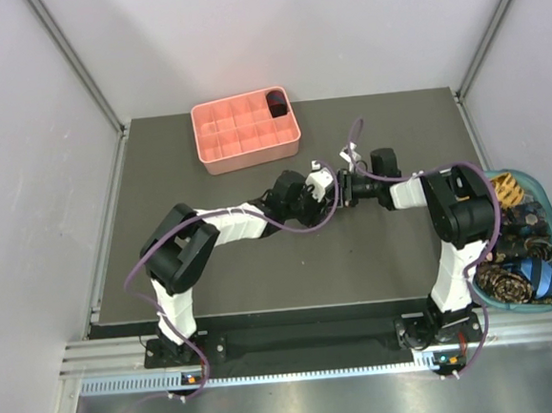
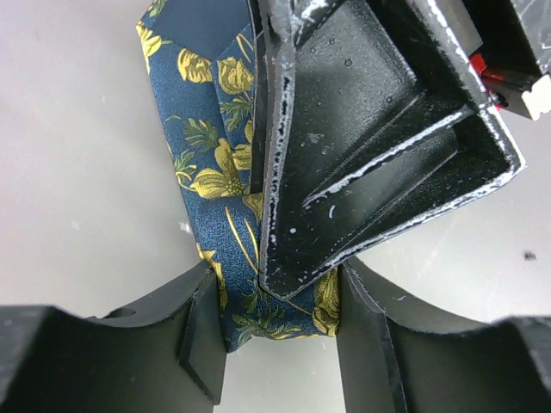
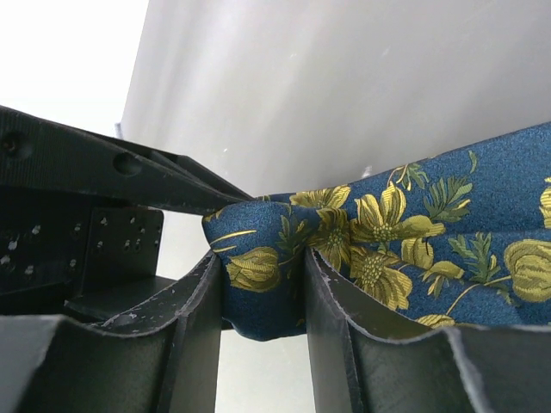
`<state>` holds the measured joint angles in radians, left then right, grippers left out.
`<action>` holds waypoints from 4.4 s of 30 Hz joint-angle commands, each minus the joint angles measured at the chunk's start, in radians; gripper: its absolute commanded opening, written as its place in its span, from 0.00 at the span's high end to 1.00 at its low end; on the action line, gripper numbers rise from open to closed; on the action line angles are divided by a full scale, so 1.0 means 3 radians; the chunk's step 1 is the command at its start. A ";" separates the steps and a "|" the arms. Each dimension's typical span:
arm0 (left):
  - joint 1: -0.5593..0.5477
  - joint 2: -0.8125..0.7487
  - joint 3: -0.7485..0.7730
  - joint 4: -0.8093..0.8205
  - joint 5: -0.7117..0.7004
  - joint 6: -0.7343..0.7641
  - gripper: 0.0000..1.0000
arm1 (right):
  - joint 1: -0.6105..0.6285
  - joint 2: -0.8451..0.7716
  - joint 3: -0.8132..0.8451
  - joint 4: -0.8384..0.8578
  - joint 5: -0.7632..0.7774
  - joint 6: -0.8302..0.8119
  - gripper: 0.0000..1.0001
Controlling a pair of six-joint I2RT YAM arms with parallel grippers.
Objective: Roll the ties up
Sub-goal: Roll the tie, then place the rolled tie into the container
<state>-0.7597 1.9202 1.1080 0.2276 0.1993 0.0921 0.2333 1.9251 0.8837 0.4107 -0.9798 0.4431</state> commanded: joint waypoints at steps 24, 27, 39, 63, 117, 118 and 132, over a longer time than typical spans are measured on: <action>-0.0111 -0.0362 0.0197 -0.1709 -0.0582 -0.0455 0.64 | 0.0342 -0.0056 -0.0251 -0.0587 0.0336 -0.0214 0.60; -0.0111 -0.0245 0.0330 -0.1858 -0.0613 -0.0476 0.65 | 0.0322 -0.0158 -0.0282 -0.0536 0.0397 -0.0209 0.51; -0.0106 0.0211 0.0847 -0.2373 -0.0869 -0.0619 0.66 | 0.0025 -0.0736 -0.0639 -0.0239 0.0862 -0.0101 0.50; -0.0055 0.0916 0.1742 -0.3356 -0.0802 -0.0706 0.67 | 0.0904 -0.2945 -0.1534 -0.0969 0.3060 -0.0434 0.55; -0.0034 0.1929 0.3179 -0.4829 -0.0567 -0.0491 0.69 | 0.2966 0.0797 0.1431 -0.3204 0.6365 -0.1887 0.24; -0.0034 0.1929 0.3184 -0.4824 -0.0562 -0.0491 0.69 | 0.2915 0.0838 0.1452 -0.3270 0.6350 -0.1861 0.24; -0.0034 0.1832 0.3153 -0.4793 -0.0562 -0.0445 0.61 | 0.2766 0.0977 0.1447 -0.3312 0.6257 -0.1687 0.65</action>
<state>-0.7807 2.3939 2.1139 -1.1248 0.1081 -0.0761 1.1419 2.1437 1.3689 -0.5335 1.0206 -0.1341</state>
